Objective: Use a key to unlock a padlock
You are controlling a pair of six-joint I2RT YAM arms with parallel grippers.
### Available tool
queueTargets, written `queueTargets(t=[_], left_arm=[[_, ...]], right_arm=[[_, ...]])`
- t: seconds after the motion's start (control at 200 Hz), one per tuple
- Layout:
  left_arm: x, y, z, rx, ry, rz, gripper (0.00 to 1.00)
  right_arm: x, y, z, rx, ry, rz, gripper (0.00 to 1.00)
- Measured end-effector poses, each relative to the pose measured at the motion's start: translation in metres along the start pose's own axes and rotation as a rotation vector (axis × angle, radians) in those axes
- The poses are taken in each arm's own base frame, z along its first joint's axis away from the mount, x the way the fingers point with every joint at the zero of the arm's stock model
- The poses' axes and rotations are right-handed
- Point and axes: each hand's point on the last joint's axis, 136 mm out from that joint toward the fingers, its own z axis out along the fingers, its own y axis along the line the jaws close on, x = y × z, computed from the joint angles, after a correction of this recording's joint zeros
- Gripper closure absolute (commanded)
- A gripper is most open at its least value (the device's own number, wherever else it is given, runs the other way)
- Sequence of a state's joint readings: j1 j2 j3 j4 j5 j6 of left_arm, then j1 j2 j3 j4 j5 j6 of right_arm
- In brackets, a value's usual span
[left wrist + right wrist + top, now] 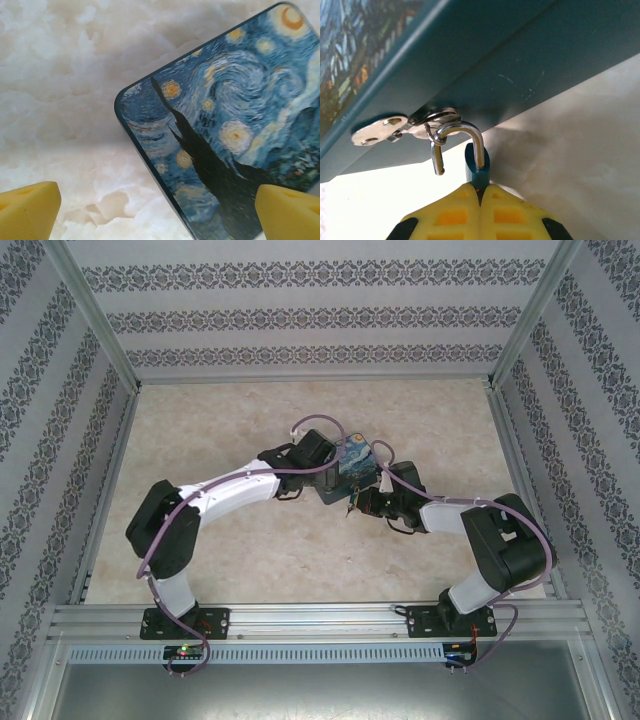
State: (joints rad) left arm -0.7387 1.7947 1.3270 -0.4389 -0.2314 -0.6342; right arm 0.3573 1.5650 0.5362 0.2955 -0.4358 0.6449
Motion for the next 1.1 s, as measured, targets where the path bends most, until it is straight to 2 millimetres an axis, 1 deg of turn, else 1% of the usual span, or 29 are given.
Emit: queueTargets(t=[0.18,0.33,0.42,1.099], left_arm=[[0.014,0.009,0.015,-0.079,0.039,0.038,0.0],[0.013,0.003,0.011,-0.103,0.025,0.076,0.01],[0.016,-0.001,0.013,-0.117,0.021,0.102,0.0],[0.014,-0.017,0.016,-0.158,-0.033,0.158,0.01]], right_arm=[[-0.001,-0.002,-0.002,0.003,-0.003,0.032,1.0],[-0.003,-0.004,-0.003,0.006,-0.009,0.057,1.0],[-0.003,-0.005,-0.003,0.007,-0.011,0.074,1.0],[-0.018,-0.013,-0.011,0.003,-0.044,0.194,1.0]])
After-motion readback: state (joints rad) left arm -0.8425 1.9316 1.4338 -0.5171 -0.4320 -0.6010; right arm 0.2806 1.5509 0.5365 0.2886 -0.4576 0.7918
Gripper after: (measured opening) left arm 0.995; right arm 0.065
